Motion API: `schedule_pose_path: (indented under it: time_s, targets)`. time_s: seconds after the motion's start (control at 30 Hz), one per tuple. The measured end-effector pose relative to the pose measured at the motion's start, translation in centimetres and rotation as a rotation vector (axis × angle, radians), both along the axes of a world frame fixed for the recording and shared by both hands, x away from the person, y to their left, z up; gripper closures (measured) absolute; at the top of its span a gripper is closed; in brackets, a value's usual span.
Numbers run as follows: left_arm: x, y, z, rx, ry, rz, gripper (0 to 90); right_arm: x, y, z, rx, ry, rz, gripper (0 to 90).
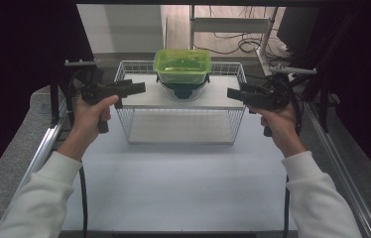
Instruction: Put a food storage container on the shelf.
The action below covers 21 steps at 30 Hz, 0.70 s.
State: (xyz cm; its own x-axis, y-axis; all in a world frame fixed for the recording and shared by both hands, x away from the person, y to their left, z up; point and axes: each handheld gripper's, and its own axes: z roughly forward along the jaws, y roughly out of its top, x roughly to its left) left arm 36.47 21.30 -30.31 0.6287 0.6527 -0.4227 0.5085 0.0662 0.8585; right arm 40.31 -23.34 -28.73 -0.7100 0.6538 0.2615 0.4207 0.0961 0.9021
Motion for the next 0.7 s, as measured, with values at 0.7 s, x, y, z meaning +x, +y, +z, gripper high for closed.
schedule_pose_path:
  time_s: [0.7]
  targets:
    - [-9.0, -2.6, -14.7, 0.261, 0.125, -0.063, 23.3, -9.7, -2.2, -11.1, -0.178, 0.055, 0.020, 27.9]
